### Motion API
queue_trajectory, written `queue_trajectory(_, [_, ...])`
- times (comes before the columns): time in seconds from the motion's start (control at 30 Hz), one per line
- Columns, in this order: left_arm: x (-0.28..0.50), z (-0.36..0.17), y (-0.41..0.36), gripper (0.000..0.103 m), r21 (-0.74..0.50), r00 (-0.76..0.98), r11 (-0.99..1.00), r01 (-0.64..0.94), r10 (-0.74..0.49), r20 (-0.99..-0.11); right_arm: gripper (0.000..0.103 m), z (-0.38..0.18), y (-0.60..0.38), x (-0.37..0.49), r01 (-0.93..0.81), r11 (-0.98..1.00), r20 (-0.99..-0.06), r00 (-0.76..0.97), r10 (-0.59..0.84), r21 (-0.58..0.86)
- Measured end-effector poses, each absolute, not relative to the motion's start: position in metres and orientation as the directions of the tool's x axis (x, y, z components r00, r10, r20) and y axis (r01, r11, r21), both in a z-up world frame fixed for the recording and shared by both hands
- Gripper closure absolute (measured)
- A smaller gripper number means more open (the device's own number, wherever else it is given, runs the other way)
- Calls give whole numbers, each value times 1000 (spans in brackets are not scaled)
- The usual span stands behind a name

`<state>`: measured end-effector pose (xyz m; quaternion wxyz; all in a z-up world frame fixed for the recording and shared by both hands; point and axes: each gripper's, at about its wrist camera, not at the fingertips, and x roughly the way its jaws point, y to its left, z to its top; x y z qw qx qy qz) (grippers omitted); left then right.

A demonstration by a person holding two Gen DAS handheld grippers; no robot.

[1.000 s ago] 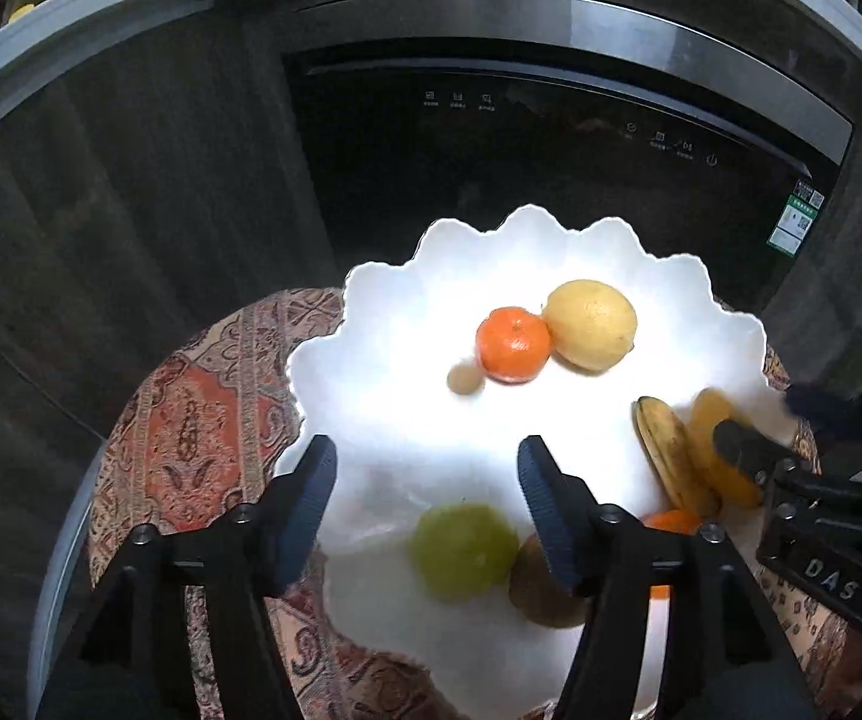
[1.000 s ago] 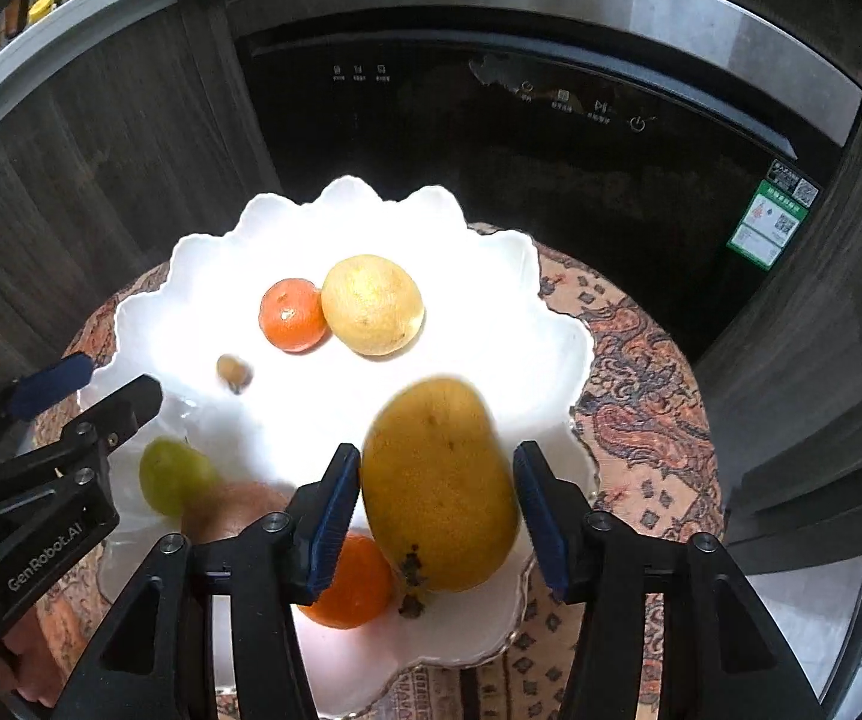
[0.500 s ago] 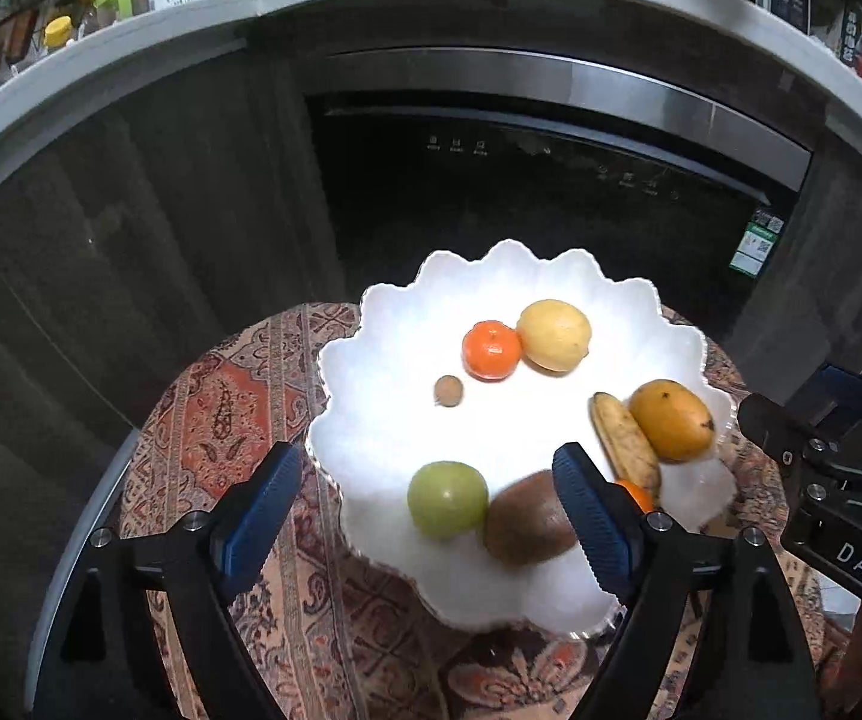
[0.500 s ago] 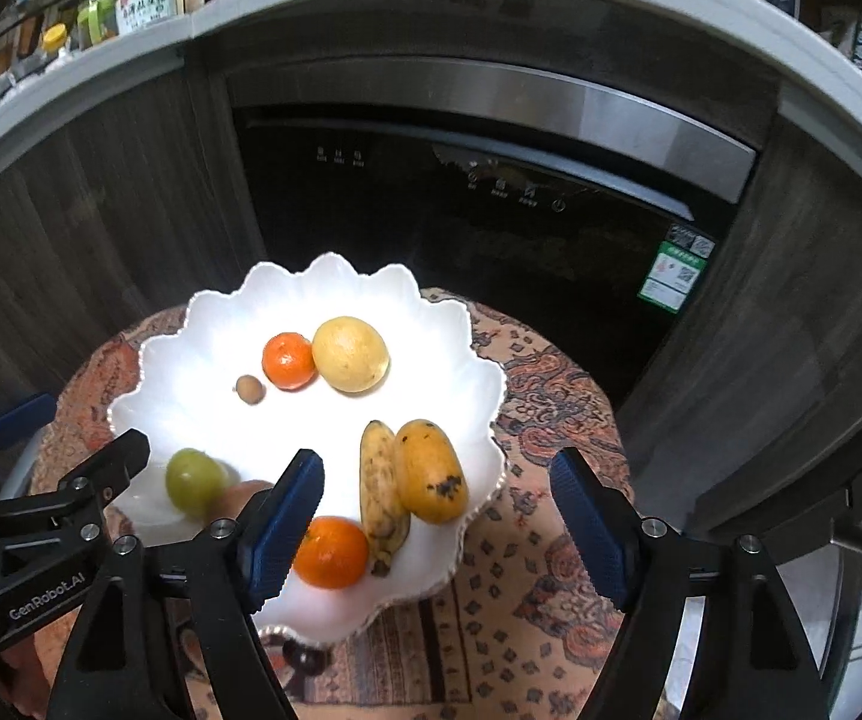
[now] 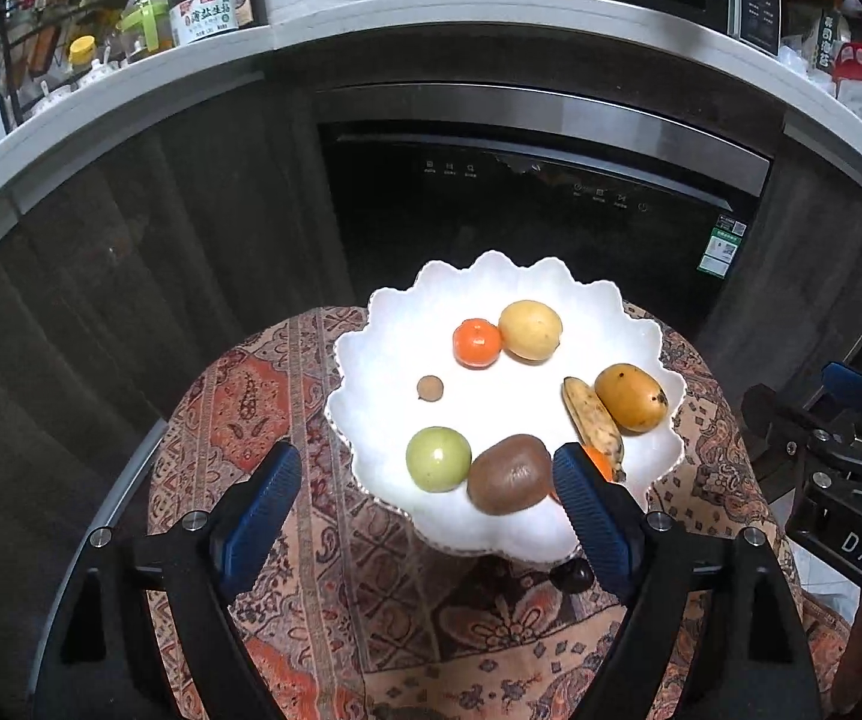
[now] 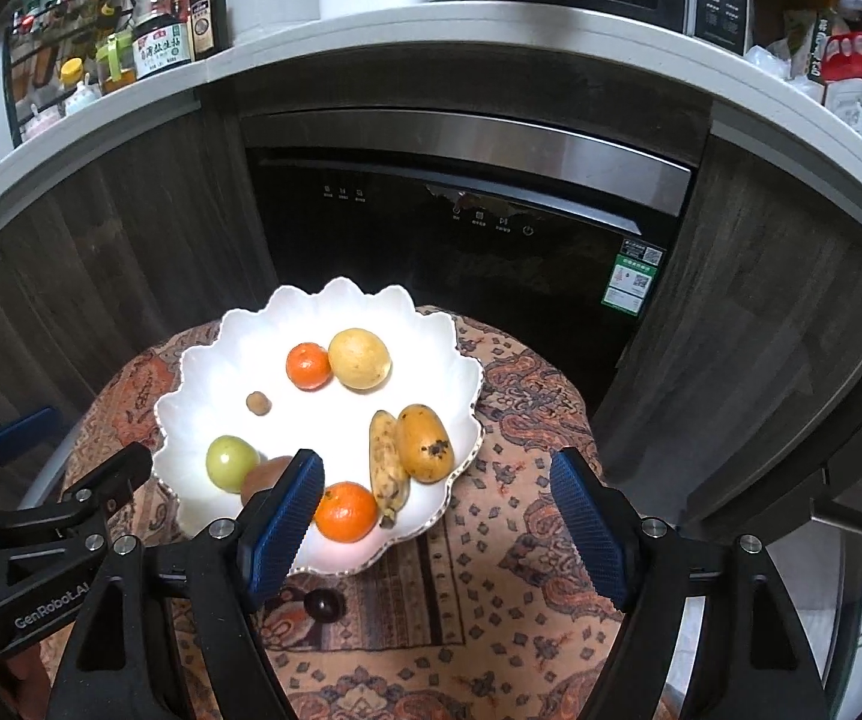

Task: Organize fruits
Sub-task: 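Lift both open tools out of the bowl back over the plums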

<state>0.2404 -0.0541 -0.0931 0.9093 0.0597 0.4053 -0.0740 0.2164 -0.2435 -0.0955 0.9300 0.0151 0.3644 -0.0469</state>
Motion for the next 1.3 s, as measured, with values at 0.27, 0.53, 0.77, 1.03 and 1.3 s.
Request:
queue_trajectory(0.27, [223,-102,-50,17,57,658,983,174,-73,-749,25,-103,-242,201,96,995,-680,730,-76,-8])
queue_trajectory(0.53, [213,-118,-48,17,54,648,983,175,-74,-758,25,-117,-240,192,98,995,-685,724,-85,-20])
queue_trajectory(0.77, [204,-134,-47,17,61,651,981,182,-74,-755,25,-138,-241,184,103,995,-699,711,-79,-7])
queue_trajectory(1.03, [198,-159,-46,17,56,645,980,189,-81,-760,25,-161,-238,176,110,994,-700,709,-84,-9])
queue_trajectory(1.3, [198,-184,-44,19,54,647,984,169,-69,-759,25,-186,-237,176,117,993,-725,684,-80,1])
